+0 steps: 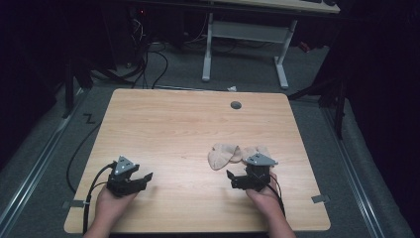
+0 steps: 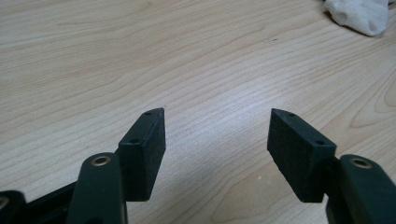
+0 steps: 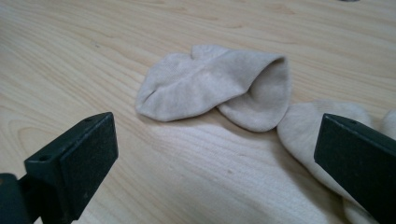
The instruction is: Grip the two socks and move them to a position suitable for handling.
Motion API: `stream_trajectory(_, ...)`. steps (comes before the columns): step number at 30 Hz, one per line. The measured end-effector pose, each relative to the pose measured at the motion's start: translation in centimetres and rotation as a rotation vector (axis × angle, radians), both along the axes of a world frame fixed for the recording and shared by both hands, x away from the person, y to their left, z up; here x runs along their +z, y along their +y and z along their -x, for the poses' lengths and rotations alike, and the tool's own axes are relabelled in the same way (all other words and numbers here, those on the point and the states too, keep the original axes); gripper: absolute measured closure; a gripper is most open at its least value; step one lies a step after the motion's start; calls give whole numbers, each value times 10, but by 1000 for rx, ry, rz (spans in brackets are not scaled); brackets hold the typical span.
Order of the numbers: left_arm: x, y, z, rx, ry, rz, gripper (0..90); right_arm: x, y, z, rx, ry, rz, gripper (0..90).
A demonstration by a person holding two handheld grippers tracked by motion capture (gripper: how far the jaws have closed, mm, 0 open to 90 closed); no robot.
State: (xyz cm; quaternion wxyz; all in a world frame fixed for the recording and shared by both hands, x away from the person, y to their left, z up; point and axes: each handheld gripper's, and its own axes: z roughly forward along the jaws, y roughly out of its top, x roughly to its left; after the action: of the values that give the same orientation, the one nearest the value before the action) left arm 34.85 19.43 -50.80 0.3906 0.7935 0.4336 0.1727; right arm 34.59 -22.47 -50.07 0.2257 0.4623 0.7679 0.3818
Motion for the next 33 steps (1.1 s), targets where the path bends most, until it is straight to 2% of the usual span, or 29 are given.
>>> stream_trajectory(7, -1, -1, 0, -8, 6, -6, 375, 3, 3, -6, -2, 9, 2, 0)
stream_trajectory(12, 0, -1, 1, -16, 3, -15, 374, 11, 11, -15, 23, 14, -3, 0)
stream_trajectory(16, 0, -2, 1, -19, 8, -10, 373, 11, 19, -25, 66, 40, -18, 0)
stream_trajectory(18, 0, -2, 0, -21, 9, -7, 373, 9, 24, -31, 73, 57, -3, 0)
stream_trajectory(21, -1, -2, 0, -24, 12, -10, 372, 9, 28, -39, 90, 85, -16, 0)
stream_trajectory(23, -1, -2, 0, -25, 14, -11, 370, 10, 31, -41, 100, 85, -15, 0)
stream_trajectory(24, -1, -1, 0, -25, 20, -8, 370, 12, 37, -47, 115, 101, -16, 0)
stream_trajectory(26, -2, -1, 0, -25, 21, -6, 368, 13, 39, -48, 112, 104, -18, 0)
stream_trajectory(28, -2, 0, 0, -27, 24, -7, 366, 14, 49, -55, 140, 118, 3, 0)
stream_trajectory(30, -2, 0, 0, -26, 23, -7, 365, 14, 52, -57, 149, 123, 10, 0)
stream_trajectory(31, -1, 0, 0, -25, 24, -2, 363, 11, 59, -61, 162, 127, 50, 12)
stream_trajectory(33, 0, 1, 0, -27, 21, -3, 361, 7, 63, -66, 184, 152, 40, 37)
